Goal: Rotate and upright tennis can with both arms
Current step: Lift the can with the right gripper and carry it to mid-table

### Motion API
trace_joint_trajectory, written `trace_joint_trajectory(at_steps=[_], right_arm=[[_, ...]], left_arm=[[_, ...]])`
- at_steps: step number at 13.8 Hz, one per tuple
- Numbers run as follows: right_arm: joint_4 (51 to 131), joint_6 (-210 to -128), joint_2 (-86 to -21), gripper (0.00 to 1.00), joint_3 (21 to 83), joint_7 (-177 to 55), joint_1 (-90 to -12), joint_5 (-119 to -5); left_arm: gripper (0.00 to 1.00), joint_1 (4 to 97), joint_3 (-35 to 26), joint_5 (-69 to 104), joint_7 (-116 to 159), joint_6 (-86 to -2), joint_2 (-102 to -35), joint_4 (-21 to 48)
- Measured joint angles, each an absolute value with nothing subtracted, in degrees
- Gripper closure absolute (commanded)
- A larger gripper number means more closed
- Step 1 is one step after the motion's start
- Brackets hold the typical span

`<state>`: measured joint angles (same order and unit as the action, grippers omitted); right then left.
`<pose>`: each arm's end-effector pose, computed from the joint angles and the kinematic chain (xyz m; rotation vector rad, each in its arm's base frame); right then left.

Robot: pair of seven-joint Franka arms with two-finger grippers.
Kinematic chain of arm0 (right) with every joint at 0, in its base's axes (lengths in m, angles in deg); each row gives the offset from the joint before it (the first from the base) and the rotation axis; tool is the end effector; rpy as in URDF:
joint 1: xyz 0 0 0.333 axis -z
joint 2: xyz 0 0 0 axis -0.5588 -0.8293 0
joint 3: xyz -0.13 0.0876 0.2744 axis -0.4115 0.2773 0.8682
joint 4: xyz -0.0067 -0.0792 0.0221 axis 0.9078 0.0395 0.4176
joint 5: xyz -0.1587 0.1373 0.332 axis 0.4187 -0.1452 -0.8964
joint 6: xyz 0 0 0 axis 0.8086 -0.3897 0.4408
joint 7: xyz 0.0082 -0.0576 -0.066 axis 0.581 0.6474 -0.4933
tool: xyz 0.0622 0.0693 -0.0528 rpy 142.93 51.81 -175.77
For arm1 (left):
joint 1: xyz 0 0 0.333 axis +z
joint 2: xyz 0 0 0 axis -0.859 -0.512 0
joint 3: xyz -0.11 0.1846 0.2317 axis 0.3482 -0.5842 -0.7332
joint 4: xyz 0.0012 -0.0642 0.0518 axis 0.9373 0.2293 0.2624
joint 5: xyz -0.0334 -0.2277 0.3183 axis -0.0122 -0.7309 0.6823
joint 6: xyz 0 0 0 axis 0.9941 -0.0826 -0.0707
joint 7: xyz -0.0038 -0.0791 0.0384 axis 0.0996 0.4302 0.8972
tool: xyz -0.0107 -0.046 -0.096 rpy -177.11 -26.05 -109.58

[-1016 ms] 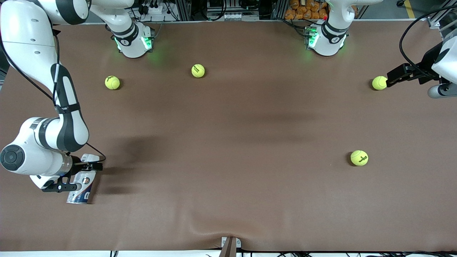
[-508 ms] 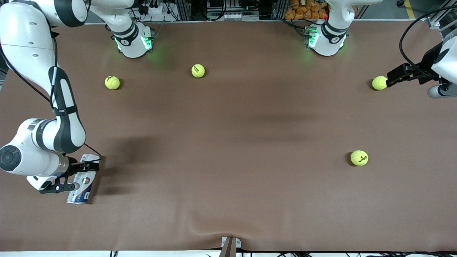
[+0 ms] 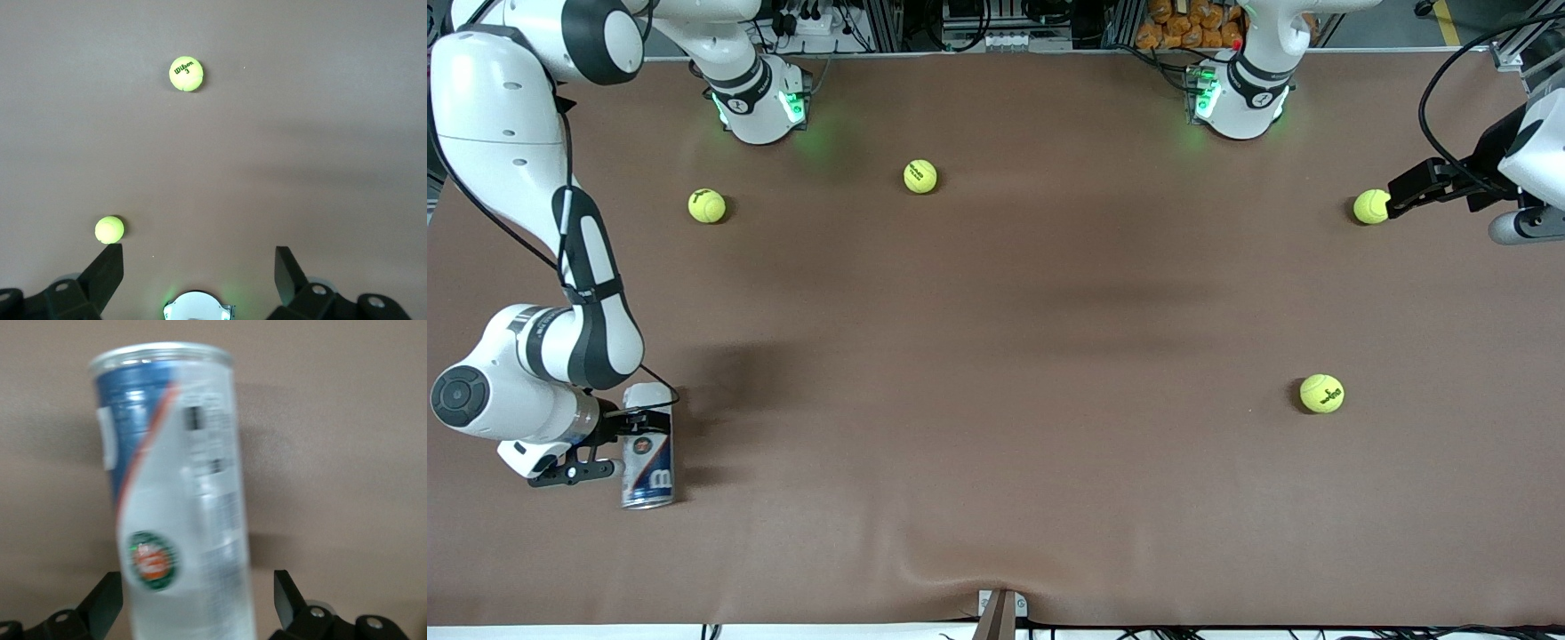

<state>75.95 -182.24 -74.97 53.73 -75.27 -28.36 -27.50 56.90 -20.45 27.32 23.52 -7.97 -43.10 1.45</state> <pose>0.7125 -0.1062 0.2129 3.1145 0.2738 -0.0153 0.5372 -0.0412 0.6332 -3.1095 -0.1072 0.1745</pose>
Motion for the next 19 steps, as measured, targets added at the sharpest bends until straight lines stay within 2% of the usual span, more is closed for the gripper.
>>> trace_joint_trajectory(at_steps=[10, 11, 12, 13, 19], right_arm=[[77.8, -183.8, -76.9, 0.0, 54.2, -83.4, -28.3, -27.8], [77.8, -183.8, -76.9, 0.08, 54.3, -83.4, -28.3, -27.9], [77.8, -183.8, -76.8, 0.35, 54.3, -83.4, -28.3, -28.4], [77.8, -183.8, -76.8, 0.42, 54.3, -83.5, -28.3, -29.0], [76.1, -178.0, -74.1, 0.41, 56.6, -85.1, -29.4, -29.8]], left_arm=[[0.0, 56.9, -20.5, 27.3, 23.5, -8.0, -43.1, 1.5], [0.0, 56.9, -20.5, 27.3, 23.5, -8.0, -43.1, 1.5], [0.0, 56.9, -20.5, 27.3, 23.5, -8.0, -43.1, 1.5], [0.0, 56.9, -20.5, 27.3, 23.5, -8.0, -43.1, 1.5], [0.0, 56.9, -20.5, 27.3, 23.5, -8.0, -43.1, 1.5]])
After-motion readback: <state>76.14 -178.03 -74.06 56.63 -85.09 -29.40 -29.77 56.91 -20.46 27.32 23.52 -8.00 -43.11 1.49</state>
